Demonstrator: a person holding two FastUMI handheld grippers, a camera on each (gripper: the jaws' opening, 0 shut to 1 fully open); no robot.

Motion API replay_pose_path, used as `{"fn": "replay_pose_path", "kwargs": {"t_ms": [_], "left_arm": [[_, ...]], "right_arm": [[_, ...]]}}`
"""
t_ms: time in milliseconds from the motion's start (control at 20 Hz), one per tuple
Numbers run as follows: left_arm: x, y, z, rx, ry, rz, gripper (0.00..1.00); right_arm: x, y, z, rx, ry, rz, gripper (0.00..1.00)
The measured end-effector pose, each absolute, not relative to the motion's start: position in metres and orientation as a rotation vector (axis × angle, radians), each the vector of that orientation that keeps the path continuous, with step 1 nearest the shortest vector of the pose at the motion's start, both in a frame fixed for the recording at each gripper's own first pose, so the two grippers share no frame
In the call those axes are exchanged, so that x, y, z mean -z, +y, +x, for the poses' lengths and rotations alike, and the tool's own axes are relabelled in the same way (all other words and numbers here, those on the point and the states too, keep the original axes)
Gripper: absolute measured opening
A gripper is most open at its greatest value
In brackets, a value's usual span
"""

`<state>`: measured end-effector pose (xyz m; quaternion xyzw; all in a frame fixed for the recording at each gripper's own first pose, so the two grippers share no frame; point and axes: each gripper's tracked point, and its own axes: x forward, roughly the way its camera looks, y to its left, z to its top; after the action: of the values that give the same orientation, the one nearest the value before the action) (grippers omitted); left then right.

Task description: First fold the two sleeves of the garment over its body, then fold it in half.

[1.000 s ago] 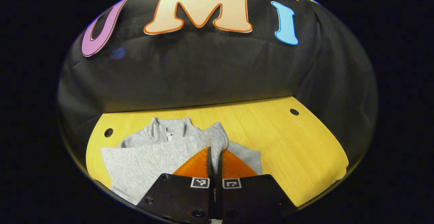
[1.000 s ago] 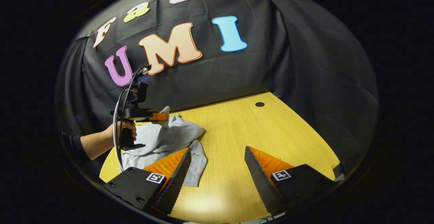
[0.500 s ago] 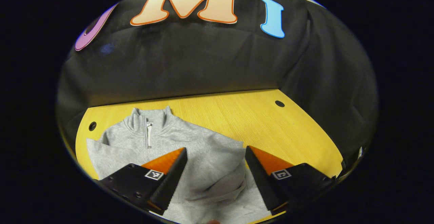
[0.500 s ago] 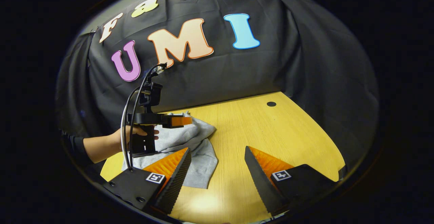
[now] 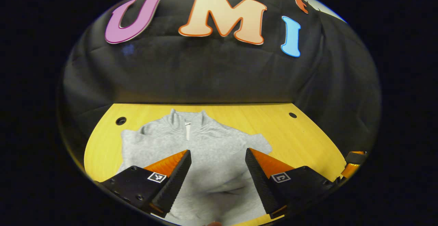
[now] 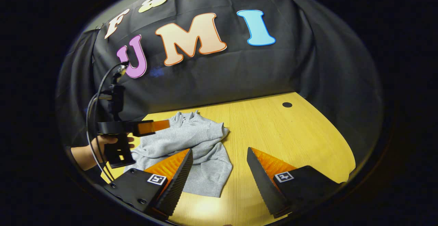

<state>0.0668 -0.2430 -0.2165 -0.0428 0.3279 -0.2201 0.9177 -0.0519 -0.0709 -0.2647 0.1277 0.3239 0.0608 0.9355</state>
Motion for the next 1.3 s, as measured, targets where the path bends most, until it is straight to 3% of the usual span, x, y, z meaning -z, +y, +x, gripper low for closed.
{"fn": "replay_pose_path", "kwargs": {"t_ms": [600, 900, 1300], "left_arm": [[0.246, -0.082, -0.019, 0.271, 0.733, -0.069, 0.95], [0.300, -0.049, -0.070, 0.228, 0.859, -0.095, 0.95], [0.341, -0.029, -0.089, 0.160, 0.948, -0.095, 0.95]], "right_arm": [[0.332, -0.035, -0.064, -0.167, 0.782, 0.143, 0.99], [0.367, -0.014, -0.084, -0.206, 0.881, 0.080, 0.99], [0.400, -0.002, -0.101, -0.198, 0.984, 0.050, 0.97]]}}
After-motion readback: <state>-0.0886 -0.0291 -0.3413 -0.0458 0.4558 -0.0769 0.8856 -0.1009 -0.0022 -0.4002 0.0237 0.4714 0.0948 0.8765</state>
